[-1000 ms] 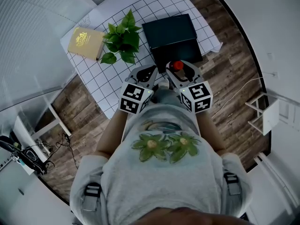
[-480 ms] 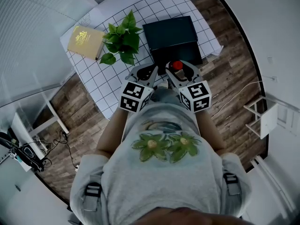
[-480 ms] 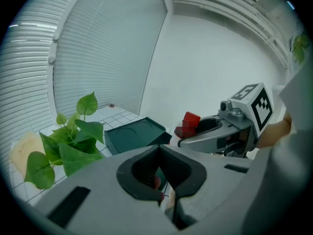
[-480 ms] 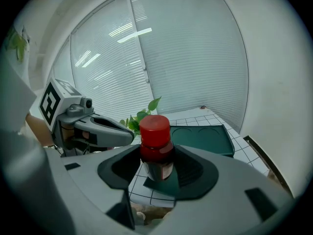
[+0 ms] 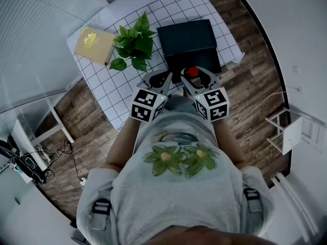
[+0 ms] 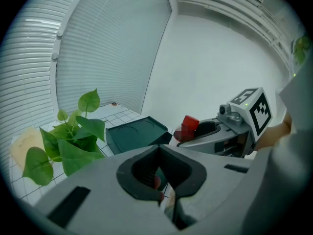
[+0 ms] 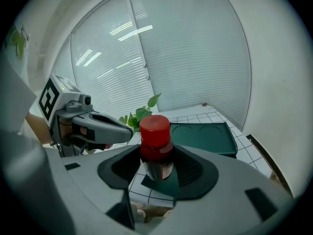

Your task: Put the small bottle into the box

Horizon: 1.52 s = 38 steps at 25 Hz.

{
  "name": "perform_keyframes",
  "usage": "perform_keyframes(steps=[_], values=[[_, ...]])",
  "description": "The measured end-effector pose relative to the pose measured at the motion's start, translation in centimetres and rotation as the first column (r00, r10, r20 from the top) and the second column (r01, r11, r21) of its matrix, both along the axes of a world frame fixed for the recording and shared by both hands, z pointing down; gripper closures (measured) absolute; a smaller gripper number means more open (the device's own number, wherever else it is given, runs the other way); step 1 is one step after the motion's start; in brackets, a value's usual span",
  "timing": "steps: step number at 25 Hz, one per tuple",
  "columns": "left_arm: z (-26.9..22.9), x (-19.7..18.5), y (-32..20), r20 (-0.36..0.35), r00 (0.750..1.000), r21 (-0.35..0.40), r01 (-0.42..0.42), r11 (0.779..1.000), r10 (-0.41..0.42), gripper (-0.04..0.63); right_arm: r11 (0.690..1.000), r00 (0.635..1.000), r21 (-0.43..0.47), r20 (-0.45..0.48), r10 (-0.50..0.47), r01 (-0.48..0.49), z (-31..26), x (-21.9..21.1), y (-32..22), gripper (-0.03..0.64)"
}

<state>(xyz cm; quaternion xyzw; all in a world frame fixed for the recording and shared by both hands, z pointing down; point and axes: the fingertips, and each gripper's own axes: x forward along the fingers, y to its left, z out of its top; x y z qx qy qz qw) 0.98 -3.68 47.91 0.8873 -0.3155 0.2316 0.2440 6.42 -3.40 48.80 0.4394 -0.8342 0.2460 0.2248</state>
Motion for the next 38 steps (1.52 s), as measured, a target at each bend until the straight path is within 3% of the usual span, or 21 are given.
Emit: perform_keyframes(steps=[38], values=[[1.5,-0.6,-2.1,0.027,0.998,-0.049,0.057,0.997,-0.056,0.588,0.991,0.995,-0.091,-0.025,-0.102,0.099,3.8,-0.8,-1.7,0.399]])
